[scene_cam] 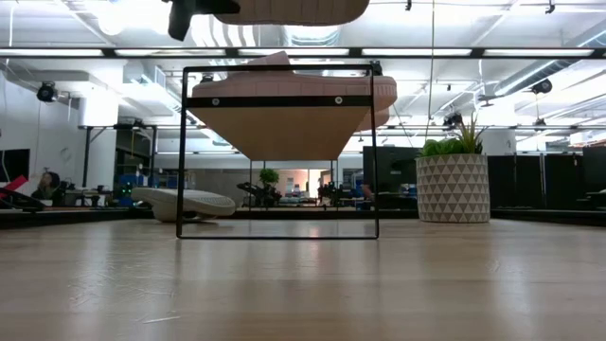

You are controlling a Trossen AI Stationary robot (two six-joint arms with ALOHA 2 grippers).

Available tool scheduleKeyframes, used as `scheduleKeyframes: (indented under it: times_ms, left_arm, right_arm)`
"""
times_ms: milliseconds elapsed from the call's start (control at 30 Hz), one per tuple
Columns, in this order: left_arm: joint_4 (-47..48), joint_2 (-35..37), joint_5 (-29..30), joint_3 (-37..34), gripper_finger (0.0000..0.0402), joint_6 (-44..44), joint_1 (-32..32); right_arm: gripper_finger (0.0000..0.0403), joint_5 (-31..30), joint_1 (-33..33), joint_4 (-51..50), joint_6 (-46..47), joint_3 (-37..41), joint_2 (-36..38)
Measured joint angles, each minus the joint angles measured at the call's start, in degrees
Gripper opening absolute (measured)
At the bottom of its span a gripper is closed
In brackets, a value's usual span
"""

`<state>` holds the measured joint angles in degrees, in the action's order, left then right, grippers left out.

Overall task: Pick and place slides into the shelf
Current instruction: Put the bottom gray slipper on the shelf

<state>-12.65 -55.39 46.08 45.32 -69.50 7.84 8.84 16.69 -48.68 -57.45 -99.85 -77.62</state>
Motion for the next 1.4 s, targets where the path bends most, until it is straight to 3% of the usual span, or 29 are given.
scheduleKeyframes:
  times_ms: [500, 733, 1000, 1400]
  left_arm:
    - [-2.88, -1.00, 0.51, 0.02, 0.0032, 1.45, -0.13]
    - [-2.86, -1.63, 2.25, 0.00, 0.0032, 1.41, -0.20]
    - [-3.24, -1.42, 1.46, 0.02, 0.0032, 1.41, -0.26]
    - [-2.93, -1.15, 2.30, 0.02, 0.0032, 1.43, -0.42]
  right_arm:
    - [0.0194, -0.19, -4.24, -0.13, -4.65, 0.31, -2.15]
    - [0.0190, -7.71, -4.42, 3.17, -6.47, 0.33, -3.36]
    - [0.0181, -7.20, -5.15, 4.08, -5.91, 0.00, -2.32]
    - [0.0227, -13.04, -6.79, 4.37, -5.13, 0.00, -2.65]
